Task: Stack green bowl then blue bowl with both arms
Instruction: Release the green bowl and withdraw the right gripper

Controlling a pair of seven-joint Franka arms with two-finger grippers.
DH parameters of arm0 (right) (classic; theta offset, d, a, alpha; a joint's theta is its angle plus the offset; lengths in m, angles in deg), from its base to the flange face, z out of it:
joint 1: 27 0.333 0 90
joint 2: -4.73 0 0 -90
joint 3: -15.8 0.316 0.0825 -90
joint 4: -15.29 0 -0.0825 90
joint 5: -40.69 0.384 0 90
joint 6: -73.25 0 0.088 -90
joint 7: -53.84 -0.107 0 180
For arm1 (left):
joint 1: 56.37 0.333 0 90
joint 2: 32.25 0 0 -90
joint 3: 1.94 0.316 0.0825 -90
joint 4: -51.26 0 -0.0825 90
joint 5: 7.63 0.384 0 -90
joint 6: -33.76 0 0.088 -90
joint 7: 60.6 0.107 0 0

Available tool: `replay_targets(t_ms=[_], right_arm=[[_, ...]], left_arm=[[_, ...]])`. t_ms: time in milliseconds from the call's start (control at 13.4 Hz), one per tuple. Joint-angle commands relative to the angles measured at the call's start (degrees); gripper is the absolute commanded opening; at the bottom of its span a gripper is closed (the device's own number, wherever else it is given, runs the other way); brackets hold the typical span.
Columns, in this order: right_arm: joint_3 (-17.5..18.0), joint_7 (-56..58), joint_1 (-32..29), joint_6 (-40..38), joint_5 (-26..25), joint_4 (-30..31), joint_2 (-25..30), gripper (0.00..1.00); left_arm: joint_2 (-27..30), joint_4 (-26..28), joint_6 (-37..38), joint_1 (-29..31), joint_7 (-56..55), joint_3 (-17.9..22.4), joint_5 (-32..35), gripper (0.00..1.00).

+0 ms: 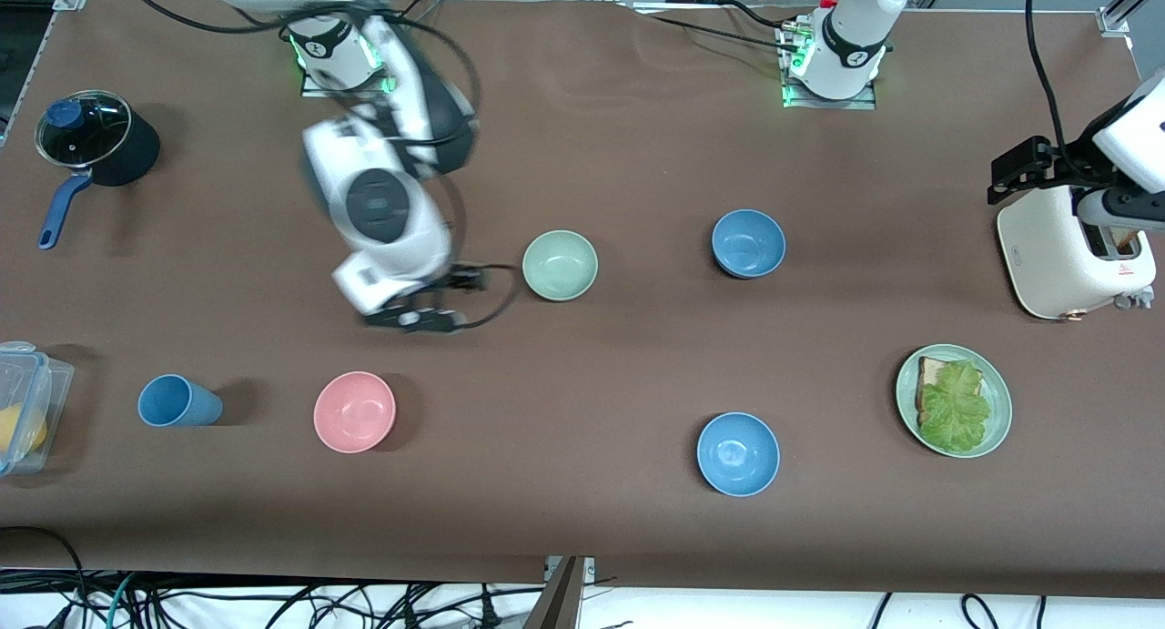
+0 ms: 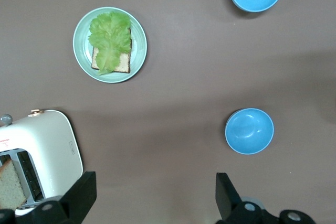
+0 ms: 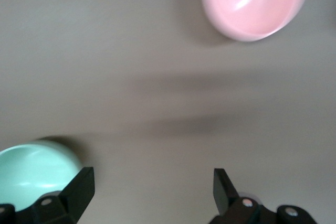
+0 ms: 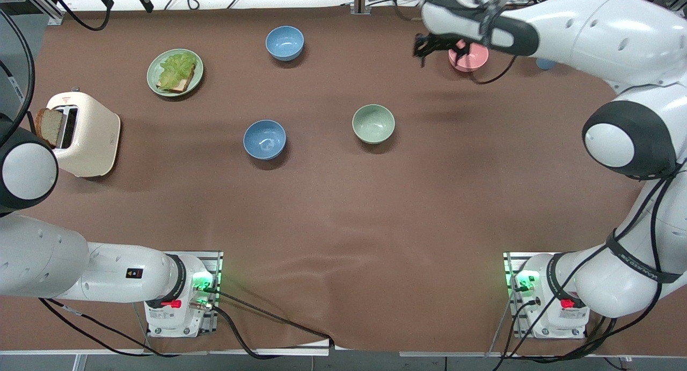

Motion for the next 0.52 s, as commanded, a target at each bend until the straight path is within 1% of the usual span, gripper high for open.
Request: replay_targets(t_ms=[0, 149, 223, 297, 372, 446], right_arm=[[-6.5, 9.5, 0.0, -1.7, 0.3, 0.7, 3.9, 1.0], [-10.3, 13.1, 0.0, -4.5, 0.3, 0.7, 5.9, 1.0], [-12.1, 16.0, 0.0, -5.4, 0.3, 0.7, 6.7, 1.0], [-14.1, 19.5, -0.6, -6.4, 0.3, 0.7, 7.9, 1.0], [-15.0, 22.1, -1.5, -7.1, 0.6, 0.5, 8.1, 1.0], [-15.1, 23.2, -3.5, -7.8, 2.0, 0.6, 9.3, 1.0]], left_arm=[[0.0, 1.7, 0.5, 0.2, 0.1, -0.2, -3.8, 1.0], [0.0, 2.7, 0.0, -0.3, -0.3, -0.3, -3.9, 1.0], [0.0, 3.3, -0.2, -0.4, -1.5, -1.1, -4.0, 1.0], [0.1, 4.4, -1.0, -0.2, -3.1, -2.8, -4.0, 1.0], [0.1, 5.7, -2.1, -0.2, -5.0, -3.5, -4.0, 1.0], [0.2, 7.6, -3.7, -0.2, -6.1, -4.7, -3.9, 1.0]])
